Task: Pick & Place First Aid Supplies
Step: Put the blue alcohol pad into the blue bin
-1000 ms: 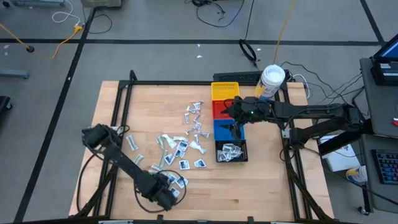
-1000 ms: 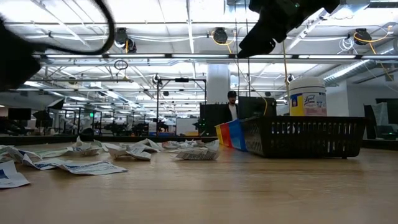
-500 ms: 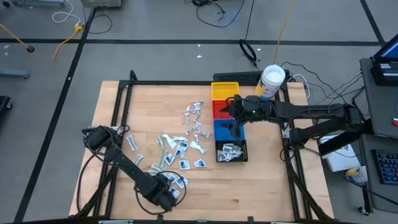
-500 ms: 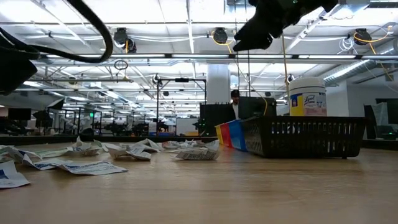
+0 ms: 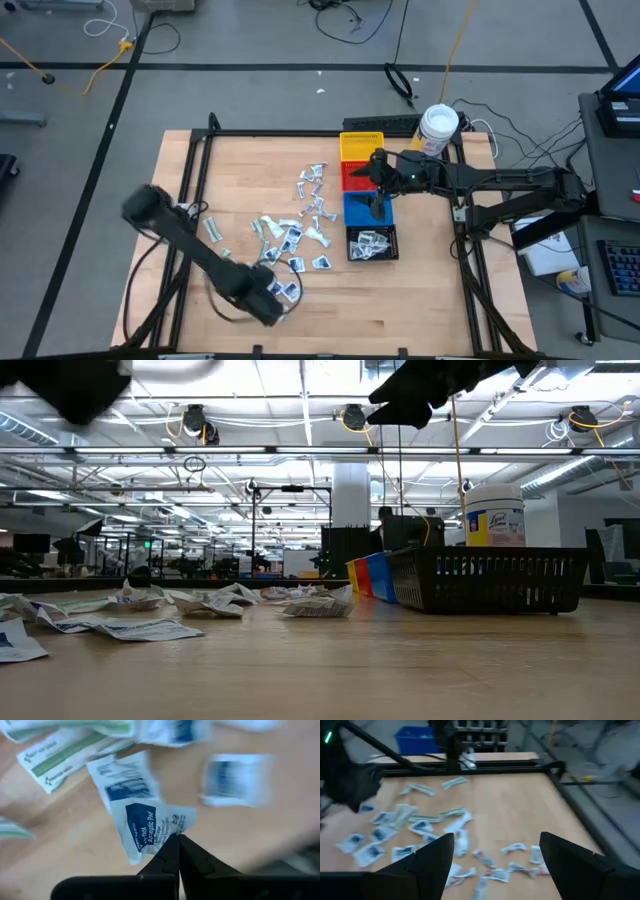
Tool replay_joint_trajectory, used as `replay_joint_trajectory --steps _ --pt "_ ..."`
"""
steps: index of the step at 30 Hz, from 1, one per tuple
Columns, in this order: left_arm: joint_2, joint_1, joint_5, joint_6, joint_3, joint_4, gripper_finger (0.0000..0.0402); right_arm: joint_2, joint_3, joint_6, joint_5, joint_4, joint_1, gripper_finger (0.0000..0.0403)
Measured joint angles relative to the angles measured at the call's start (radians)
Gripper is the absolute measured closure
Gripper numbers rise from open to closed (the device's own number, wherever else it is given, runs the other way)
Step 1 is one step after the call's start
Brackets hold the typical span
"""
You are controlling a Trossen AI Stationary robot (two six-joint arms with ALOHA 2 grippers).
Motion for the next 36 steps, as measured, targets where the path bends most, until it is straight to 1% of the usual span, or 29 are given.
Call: replay_joint_trajectory --steps 1,3,6,10,12,15,18,20,22,23,25,27,29,31,34,36 --pt "-0.046 0.002 -0.033 0.001 0.001 -0.009 0.04 -0.004 0.0 0.006 -0.026 -0.001 0.0 0.0118" --pt "-0.149 0.003 -0.148 0.009 0.0 -0.025 0.0401 -0.011 0.0 0.009 -0.078 0.004 0.0 0.012" --pt "-0.313 0.004 -0.367 0.017 0.002 -0.038 0.0401 -0.028 0.0 0.016 -0.124 0.006 0.0 0.0122" --pt "-0.495 -0.01 -0.676 0.112 0.001 -0.077 0.0401 -0.063 0.0 0.058 -0.128 0.06 0.0 0.0122" --pt "-0.574 -0.01 -0.806 0.202 0.002 -0.066 0.0401 -0.083 0.0 0.085 -0.132 0.121 0.0 0.0122" --pt "-0.66 -0.005 -0.969 0.367 0.003 -0.049 0.0401 -0.111 0.0 0.147 -0.136 0.196 0.0 0.0122" --pt "-0.699 -0.004 -1.103 0.629 0.003 0.032 0.0401 -0.128 0.0 0.221 -0.136 0.255 0.0 0.0122" --pt "-0.713 0.02 -1.149 0.861 0.003 0.128 0.0401 -0.129 0.007 0.247 -0.133 0.271 0.0 0.0122" --pt "-0.717 0.079 -1.143 1.118 0.003 0.27 0.0401 -0.114 0.051 0.267 -0.126 0.252 0.0 0.0122" --pt "-0.718 0.122 -1.113 1.239 0.003 0.343 0.0401 -0.095 0.089 0.271 -0.125 0.244 0.0 0.0122" --pt "-0.717 0.218 -1.005 1.435 0.003 0.479 0.0401 -0.061 0.174 0.273 -0.117 0.187 0.0 0.0122" --pt "-0.717 0.316 -0.876 1.573 0.003 0.582 0.0401 -0.009 0.265 0.273 -0.097 0.133 0.0 0.0122" --pt "-0.711 0.405 -0.741 1.664 0.003 0.647 0.0401 0.042 0.348 0.273 -0.099 0.099 0.0 0.0122" --pt "-0.701 0.489 -0.616 1.716 0.007 0.686 0.0401 0.088 0.422 0.273 -0.1 0.102 0.0 0.0122" --pt "-0.658 0.592 -0.433 1.753 0.037 0.706 0.0401 0.145 0.513 0.268 -0.101 0.108 0.0 0.0122" --pt "-0.622 0.643 -0.332 1.776 0.067 0.703 0.0401 0.184 0.555 0.267 -0.101 0.106 0.0 0.0122"
